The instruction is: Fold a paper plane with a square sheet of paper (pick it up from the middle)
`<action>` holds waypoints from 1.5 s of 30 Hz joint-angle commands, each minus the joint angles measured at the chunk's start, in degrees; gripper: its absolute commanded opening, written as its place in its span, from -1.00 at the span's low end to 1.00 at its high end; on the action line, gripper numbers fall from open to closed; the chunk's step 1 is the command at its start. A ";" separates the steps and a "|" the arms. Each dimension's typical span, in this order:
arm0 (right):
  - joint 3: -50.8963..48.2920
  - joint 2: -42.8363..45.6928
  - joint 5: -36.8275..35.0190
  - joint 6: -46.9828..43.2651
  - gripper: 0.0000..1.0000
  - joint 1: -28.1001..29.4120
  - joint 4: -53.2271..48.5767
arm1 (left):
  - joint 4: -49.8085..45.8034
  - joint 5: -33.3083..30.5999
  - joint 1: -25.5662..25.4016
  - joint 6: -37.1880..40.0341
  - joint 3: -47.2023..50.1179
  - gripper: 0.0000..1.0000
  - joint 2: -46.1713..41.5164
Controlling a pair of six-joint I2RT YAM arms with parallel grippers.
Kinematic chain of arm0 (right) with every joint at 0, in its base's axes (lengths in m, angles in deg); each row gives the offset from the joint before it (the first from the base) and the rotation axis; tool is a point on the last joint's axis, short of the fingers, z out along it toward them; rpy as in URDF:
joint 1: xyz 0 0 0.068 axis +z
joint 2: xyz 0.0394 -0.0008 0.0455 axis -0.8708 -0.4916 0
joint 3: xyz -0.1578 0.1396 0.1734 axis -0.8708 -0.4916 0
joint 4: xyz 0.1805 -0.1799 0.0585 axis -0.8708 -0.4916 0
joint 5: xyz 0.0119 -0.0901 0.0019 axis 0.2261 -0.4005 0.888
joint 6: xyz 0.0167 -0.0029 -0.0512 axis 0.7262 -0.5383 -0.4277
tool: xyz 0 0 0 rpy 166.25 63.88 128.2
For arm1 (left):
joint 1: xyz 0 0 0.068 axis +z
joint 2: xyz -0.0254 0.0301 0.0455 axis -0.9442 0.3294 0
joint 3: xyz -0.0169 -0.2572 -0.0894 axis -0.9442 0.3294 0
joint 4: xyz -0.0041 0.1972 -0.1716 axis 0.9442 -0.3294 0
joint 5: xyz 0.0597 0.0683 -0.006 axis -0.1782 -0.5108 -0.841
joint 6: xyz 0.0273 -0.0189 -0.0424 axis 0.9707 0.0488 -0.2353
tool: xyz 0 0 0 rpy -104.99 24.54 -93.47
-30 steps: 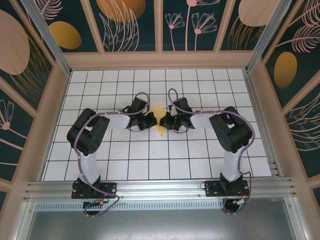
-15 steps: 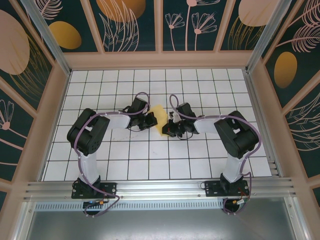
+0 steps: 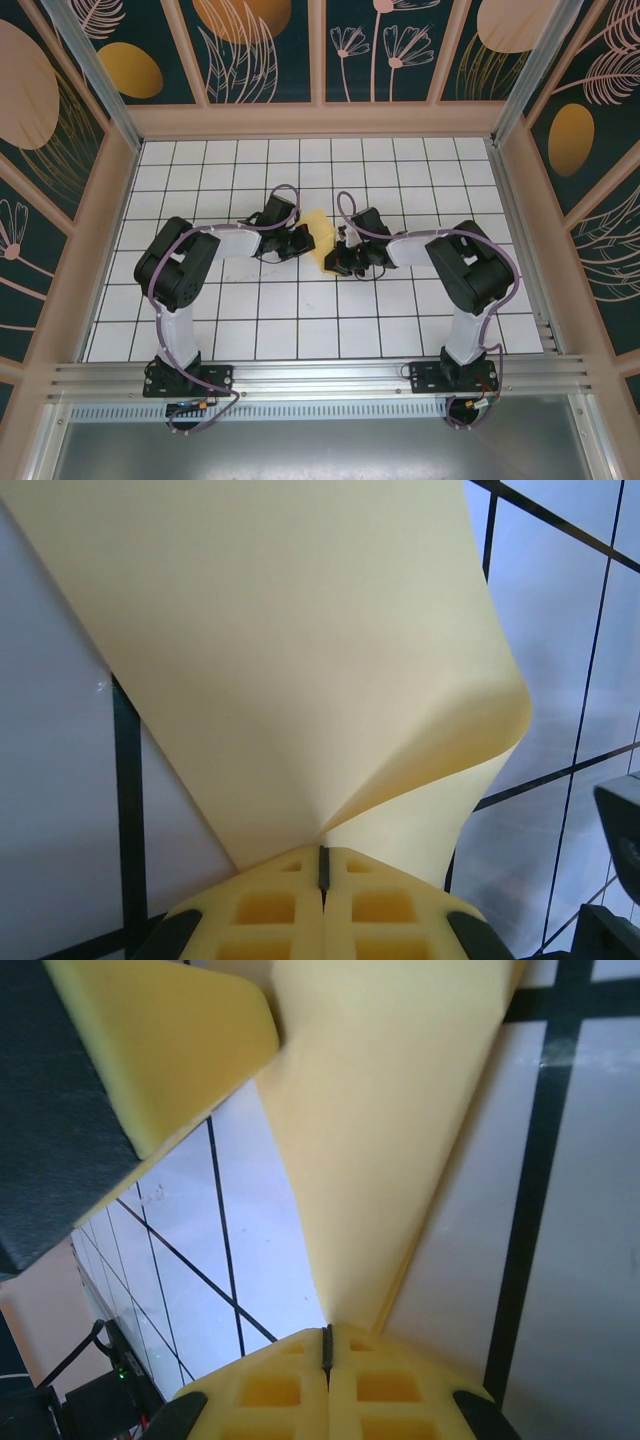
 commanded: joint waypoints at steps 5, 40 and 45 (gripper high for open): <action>1.13 -1.95 0.28 -2.02 -0.98 0.75 -1.58 | -5.98 -8.13 0.16 0.51 0.26 -1.00 2.26; 4.30 -6.09 -6.00 -2.35 -1.00 1.11 -11.43 | 5.46 -5.57 -1.25 2.28 5.52 -0.67 -12.36; 4.57 -6.45 -6.07 -2.53 -1.00 1.29 -11.85 | 9.21 -3.77 -1.27 1.52 7.19 -0.59 -15.33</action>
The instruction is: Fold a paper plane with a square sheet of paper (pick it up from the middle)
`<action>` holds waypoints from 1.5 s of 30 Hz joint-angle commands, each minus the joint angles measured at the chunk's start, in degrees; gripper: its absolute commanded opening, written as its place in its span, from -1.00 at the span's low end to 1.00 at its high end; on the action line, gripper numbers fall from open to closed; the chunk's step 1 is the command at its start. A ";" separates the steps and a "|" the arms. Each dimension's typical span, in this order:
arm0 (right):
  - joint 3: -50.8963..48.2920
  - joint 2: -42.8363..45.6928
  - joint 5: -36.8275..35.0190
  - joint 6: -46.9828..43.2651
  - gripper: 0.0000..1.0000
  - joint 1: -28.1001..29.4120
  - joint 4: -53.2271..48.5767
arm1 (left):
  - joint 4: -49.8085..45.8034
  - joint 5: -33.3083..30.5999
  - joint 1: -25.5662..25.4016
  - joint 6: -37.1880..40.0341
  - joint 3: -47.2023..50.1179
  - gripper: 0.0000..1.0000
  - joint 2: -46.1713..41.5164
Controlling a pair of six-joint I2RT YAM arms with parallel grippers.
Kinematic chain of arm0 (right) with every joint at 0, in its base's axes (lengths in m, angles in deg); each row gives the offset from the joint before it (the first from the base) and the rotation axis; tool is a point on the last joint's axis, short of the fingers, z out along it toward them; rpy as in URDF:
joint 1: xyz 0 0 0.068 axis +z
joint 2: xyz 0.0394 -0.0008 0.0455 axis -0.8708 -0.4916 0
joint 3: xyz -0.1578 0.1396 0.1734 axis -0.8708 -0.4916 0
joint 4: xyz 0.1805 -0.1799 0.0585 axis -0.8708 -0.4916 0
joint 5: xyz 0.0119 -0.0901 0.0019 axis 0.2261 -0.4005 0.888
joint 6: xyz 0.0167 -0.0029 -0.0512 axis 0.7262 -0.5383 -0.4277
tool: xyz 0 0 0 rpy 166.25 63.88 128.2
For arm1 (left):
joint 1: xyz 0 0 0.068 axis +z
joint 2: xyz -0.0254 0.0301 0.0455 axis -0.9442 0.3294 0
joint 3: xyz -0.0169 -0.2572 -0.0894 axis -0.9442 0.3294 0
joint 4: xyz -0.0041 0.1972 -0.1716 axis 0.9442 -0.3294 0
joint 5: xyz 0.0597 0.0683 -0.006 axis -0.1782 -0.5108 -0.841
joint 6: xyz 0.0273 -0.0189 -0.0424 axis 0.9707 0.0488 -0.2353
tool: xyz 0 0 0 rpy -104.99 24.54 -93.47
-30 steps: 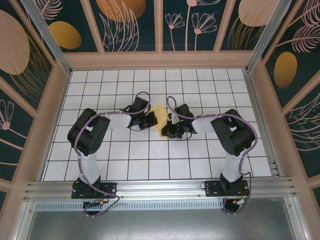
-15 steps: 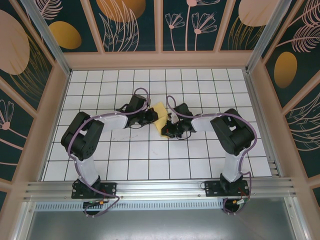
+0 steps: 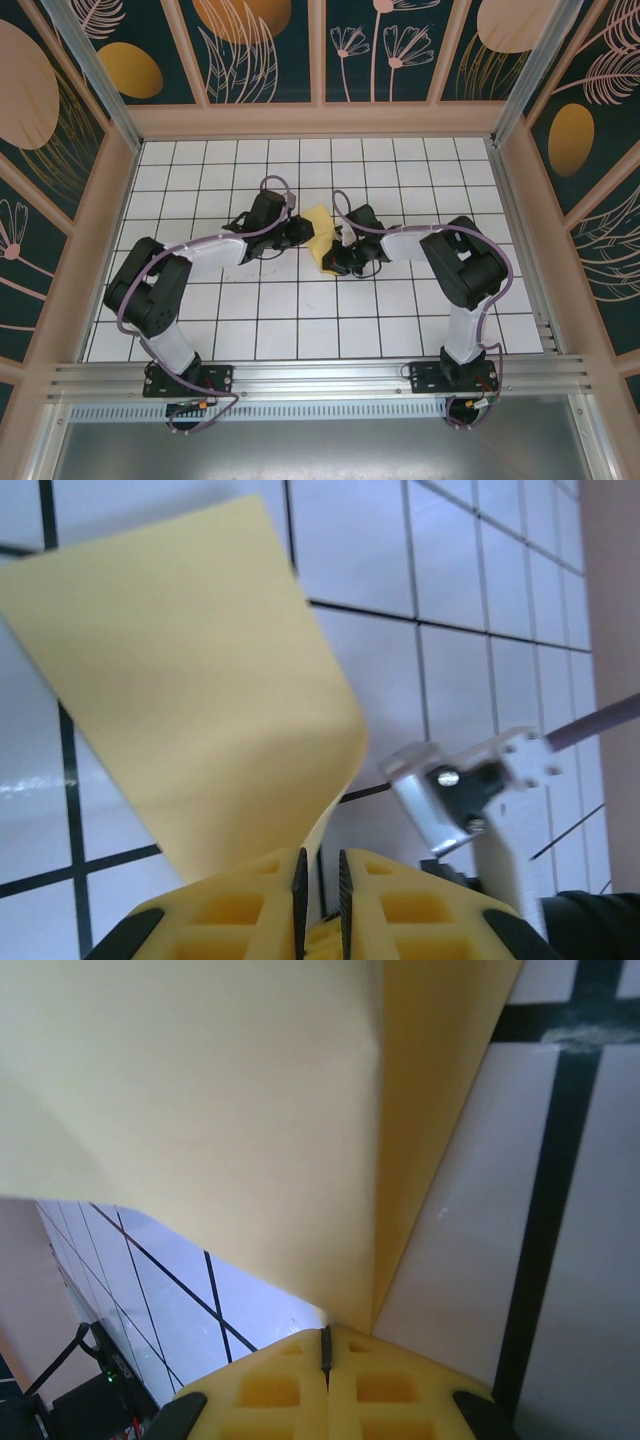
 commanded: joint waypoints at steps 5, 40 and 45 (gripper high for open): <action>-0.13 -3.97 -5.20 -1.22 -1.00 0.89 -5.02 | 5.62 2.72 -1.37 -0.21 3.38 -0.83 -1.61; -0.98 1.97 -0.59 -1.30 -0.97 0.73 0.27 | -1.20 -2.39 -2.48 3.06 -2.18 -1.00 12.11; -1.41 5.87 -0.74 -0.89 -0.93 -0.43 2.31 | -2.03 -3.08 -2.48 3.81 -2.26 -1.00 12.09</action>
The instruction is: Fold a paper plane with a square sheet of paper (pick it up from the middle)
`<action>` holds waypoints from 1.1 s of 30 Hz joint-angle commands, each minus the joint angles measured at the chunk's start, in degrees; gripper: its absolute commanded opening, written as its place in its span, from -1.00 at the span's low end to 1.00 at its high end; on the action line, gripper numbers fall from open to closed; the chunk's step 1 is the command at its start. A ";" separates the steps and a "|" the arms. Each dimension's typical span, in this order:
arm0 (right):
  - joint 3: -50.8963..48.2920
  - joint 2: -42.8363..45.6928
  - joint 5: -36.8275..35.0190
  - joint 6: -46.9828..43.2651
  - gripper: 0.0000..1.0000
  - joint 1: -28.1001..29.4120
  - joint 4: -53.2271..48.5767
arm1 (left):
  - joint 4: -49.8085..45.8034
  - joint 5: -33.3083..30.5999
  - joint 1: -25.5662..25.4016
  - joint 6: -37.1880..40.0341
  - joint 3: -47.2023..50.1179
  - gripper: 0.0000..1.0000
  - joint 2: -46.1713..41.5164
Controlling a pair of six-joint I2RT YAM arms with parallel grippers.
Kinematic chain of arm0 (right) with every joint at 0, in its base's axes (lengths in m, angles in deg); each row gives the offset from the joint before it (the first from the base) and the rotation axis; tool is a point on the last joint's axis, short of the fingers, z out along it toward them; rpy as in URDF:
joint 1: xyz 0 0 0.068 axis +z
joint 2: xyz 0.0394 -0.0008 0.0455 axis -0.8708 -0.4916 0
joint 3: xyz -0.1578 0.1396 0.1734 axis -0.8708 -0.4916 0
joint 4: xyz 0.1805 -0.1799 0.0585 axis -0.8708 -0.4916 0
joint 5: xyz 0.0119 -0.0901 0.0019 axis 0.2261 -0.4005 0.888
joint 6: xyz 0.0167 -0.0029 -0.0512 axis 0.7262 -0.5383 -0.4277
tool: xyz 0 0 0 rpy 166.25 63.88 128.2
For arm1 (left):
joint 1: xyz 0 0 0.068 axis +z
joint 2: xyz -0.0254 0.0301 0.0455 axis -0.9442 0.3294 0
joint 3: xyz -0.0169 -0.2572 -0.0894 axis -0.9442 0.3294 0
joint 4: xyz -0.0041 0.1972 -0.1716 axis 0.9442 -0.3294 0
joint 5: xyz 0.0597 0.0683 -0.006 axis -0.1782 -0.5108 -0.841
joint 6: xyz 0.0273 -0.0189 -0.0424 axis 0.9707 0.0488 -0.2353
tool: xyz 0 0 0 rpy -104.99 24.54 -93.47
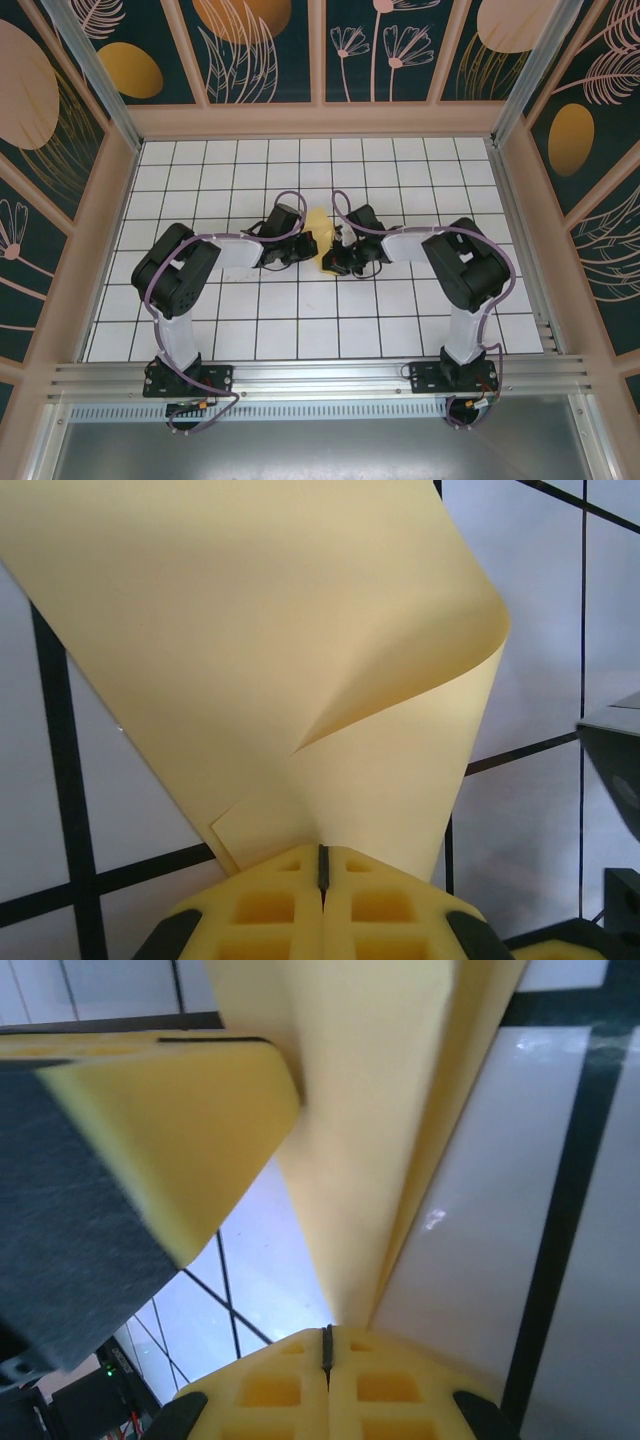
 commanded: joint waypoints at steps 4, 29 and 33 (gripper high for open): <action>0.35 2.94 -1.13 -0.22 -0.93 -1.78 2.84 | -1.95 -1.53 0.00 1.70 -1.12 -1.00 1.26; 8.74 -5.04 -3.98 -2.38 -0.97 -4.84 0.03 | -4.38 -1.79 0.02 1.93 -1.83 -1.00 2.08; 9.38 -7.43 -5.55 -2.70 -0.97 -5.36 -1.05 | -4.67 -1.79 0.05 1.87 -1.92 -1.00 2.13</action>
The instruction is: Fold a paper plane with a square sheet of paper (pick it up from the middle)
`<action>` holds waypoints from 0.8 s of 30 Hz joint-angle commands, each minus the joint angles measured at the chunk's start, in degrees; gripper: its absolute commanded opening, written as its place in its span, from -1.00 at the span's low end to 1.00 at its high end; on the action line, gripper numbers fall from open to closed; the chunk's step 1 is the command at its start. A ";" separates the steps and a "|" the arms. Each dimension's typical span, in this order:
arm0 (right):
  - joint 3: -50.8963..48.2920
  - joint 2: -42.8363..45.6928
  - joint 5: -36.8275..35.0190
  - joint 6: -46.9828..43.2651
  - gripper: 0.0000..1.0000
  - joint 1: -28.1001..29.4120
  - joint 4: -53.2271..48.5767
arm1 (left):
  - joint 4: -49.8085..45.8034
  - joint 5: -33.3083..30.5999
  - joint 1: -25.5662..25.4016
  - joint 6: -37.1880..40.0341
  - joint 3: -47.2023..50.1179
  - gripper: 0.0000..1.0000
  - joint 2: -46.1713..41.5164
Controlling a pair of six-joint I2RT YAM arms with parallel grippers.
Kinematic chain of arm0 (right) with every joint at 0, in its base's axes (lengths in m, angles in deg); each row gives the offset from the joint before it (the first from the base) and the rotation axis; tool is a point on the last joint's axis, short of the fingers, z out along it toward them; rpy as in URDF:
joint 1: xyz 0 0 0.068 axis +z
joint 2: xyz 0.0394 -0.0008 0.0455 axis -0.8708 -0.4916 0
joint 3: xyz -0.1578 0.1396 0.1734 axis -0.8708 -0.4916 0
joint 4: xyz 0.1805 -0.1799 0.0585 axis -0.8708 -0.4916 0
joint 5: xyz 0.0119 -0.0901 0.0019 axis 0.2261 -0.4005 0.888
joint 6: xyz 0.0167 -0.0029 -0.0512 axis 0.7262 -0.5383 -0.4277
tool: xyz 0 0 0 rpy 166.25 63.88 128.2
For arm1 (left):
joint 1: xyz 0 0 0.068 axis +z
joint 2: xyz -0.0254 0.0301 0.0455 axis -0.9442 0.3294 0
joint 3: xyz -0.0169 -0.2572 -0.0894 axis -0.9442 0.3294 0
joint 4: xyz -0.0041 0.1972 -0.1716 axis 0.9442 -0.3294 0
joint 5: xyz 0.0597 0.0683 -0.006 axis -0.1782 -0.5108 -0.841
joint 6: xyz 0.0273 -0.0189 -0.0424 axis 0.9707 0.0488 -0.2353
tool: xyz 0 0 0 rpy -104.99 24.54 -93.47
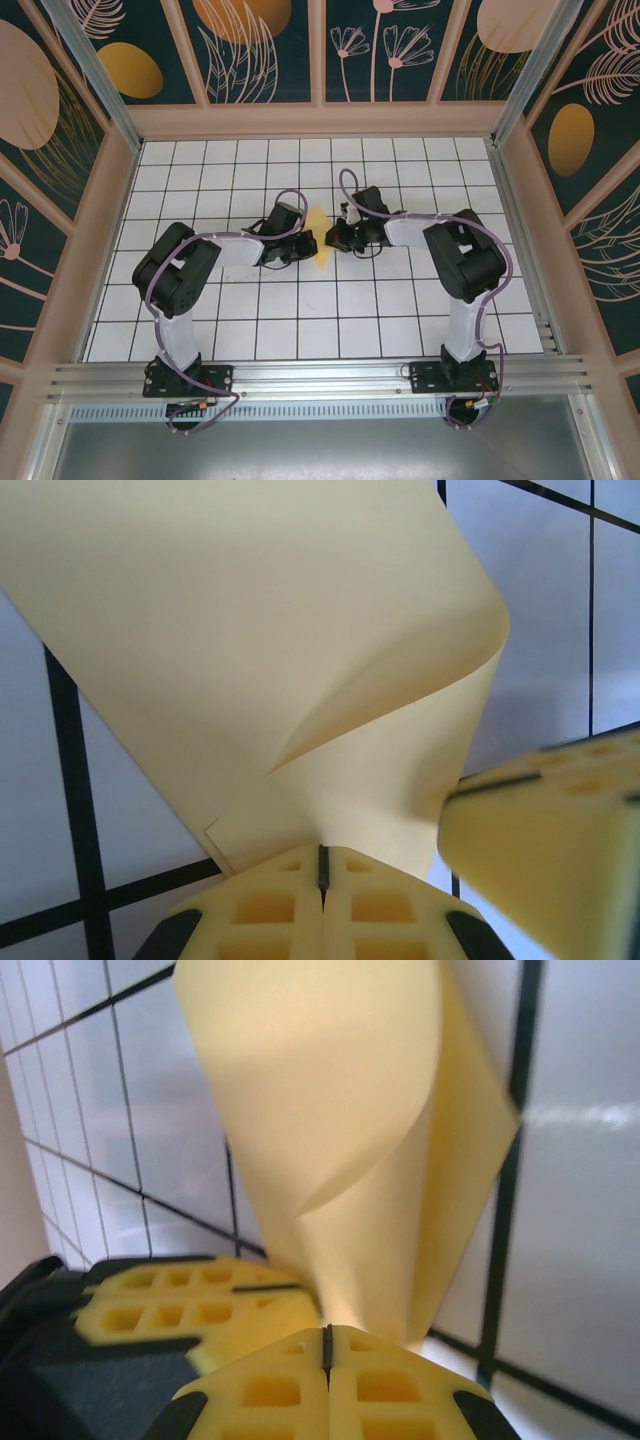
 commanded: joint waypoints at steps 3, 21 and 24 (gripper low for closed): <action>1.18 -3.37 -2.66 -1.49 -0.98 -1.03 -2.33 | -3.57 -1.21 0.06 1.27 -0.79 -1.00 1.65; 6.17 -5.96 -3.77 -3.14 -0.98 -3.68 -2.65 | -4.38 -0.59 0.03 1.77 -0.96 -1.00 1.71; 7.04 -6.65 -3.77 -3.59 -0.98 -3.70 -3.17 | -4.47 -0.45 0.07 1.91 -0.91 -1.00 1.75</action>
